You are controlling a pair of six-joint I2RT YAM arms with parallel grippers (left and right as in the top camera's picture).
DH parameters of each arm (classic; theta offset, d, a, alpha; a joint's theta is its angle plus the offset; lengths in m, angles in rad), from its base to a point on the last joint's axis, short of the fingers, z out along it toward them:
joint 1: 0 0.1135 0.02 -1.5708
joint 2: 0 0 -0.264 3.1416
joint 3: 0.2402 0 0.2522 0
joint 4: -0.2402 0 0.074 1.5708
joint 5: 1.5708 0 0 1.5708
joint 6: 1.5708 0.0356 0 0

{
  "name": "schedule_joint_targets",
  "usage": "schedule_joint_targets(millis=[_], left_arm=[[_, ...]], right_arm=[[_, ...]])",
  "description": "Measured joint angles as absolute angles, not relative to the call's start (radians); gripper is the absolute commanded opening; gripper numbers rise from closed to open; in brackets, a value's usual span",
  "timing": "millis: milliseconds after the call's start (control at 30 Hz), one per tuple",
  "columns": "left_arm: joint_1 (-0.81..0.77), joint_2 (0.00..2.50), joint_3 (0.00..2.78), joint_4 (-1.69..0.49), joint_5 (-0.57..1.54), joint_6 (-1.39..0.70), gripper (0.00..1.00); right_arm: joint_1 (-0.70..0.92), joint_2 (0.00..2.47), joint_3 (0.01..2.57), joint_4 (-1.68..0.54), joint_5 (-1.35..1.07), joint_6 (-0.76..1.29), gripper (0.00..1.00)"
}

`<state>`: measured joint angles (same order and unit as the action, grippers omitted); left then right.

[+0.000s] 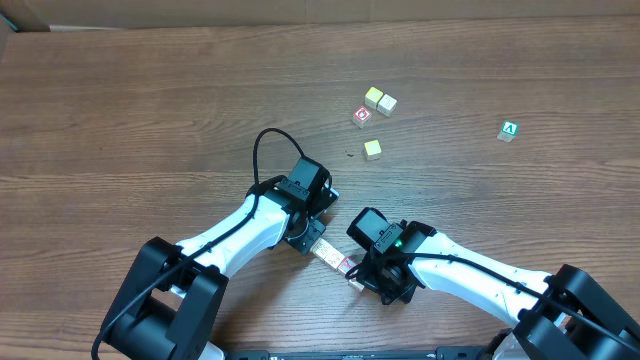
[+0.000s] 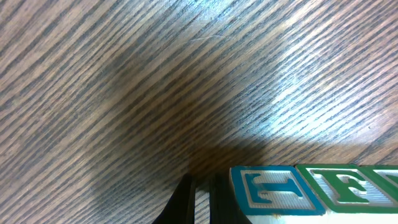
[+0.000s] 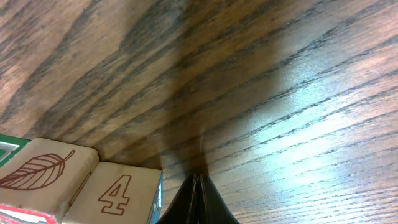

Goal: Flip 5 blocks

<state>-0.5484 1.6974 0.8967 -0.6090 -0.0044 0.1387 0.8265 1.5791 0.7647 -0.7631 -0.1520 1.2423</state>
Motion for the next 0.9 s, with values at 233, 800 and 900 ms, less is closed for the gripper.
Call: schedule_joint_targets(millis=[233, 800, 900], left_arm=[[-0.548, 1.697, 0.897, -0.608, -0.005, 0.144, 0.04], [-0.548, 1.697, 0.896, -0.607, -0.005, 0.158, 0.04], [-0.548, 1.697, 0.896, -0.603, -0.005, 0.158, 0.04]], right_arm=[[0.826, 1.579, 0.765, -0.764, -0.152, 1.230, 0.04], [0.846, 1.539, 0.767, -0.768, -0.119, 1.209, 0.04], [0.846, 1.517, 0.767, -0.767, -0.124, 1.211, 0.04]])
